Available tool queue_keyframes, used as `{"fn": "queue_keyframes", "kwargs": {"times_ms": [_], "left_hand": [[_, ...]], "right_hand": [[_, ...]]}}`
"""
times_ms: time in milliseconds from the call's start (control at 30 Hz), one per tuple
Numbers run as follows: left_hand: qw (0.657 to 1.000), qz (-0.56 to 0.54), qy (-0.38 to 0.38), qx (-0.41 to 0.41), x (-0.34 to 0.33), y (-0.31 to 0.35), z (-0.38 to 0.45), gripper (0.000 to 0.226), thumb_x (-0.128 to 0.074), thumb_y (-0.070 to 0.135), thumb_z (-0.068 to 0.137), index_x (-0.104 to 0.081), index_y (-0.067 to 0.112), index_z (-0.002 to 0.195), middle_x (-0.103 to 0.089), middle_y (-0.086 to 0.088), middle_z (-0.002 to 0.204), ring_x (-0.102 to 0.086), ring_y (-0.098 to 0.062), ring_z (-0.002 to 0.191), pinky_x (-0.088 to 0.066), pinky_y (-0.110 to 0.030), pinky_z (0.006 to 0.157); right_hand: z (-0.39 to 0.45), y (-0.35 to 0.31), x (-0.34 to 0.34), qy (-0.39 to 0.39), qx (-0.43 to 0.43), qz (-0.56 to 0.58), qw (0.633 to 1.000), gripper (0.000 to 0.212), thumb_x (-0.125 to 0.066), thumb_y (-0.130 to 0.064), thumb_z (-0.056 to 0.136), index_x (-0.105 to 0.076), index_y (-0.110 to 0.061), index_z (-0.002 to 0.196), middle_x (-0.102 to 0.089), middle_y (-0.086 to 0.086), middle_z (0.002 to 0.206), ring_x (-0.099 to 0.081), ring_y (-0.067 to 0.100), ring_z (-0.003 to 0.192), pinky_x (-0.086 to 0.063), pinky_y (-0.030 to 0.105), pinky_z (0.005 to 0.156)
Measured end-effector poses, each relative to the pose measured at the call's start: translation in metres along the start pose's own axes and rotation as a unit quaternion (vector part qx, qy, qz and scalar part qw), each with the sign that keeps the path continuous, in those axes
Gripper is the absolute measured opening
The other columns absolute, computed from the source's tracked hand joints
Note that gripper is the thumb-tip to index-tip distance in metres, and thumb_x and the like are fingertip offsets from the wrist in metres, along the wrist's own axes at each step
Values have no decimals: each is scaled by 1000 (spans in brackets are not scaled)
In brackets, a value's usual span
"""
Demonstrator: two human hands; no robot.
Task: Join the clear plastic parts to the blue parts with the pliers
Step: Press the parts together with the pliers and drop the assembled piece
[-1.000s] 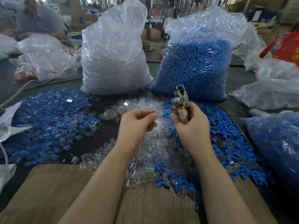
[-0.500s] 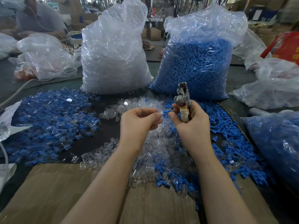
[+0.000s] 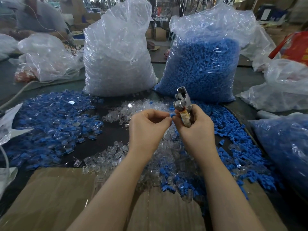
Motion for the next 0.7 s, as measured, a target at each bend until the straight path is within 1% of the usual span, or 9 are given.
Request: {"fn": "queue_keyframes", "kwargs": {"times_ms": [167,333,467,600,700], "left_hand": [[997,58,3,-46,-1,2,-1,14,-80,8,77,-77,22,78,-73,11,71,-69,-2,69,-60,-24,70],[993,86,-1,-76,-2,2,-1,15,-79,9,77,-76,23,78,-72,12,70,-68,1,67,-59,-21,67],[993,88,3,-79,-2,0,-1,15,-80,12,77,-75,25,76,-72,15,71,-68,2,67,-56,-17,65],[997,56,17,-47,-1,-6,1,13,-81,14,78,-74,24,74,-72,12,70,-70,-4,68,-59,-24,69],[1000,-10,17,-4,0,-9,3,10,-78,9,82,-72,16,78,-73,4,69,-72,-11,67,-59,-28,70]], "right_hand": [[0,1,1,-26,-2,10,1000,10,-71,-18,86,-63,-23,92,-64,-11,73,-58,7,69,-47,32,61],[1,1,3,-28,-1,1,1000,10,-70,-17,87,-63,-19,94,-64,-8,73,-58,9,69,-49,38,63],[1,1,4,-34,0,8,999,11,-69,-15,87,-64,-21,94,-65,-10,76,-60,8,72,-50,35,64],[0,2,1,-51,3,13,999,10,-69,-15,88,-64,-21,95,-66,-9,78,-61,8,72,-49,29,62],[1,4,1,-51,-2,12,999,7,-69,-20,89,-64,-18,95,-67,-8,79,-62,8,74,-50,29,65]]}}
Point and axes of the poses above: each hand's wrist, its own z-axis towards the middle knuckle, its own x-axis out of the back of the hand, y = z × x, the point moved 3 cm from there along z, towards the middle knuckle
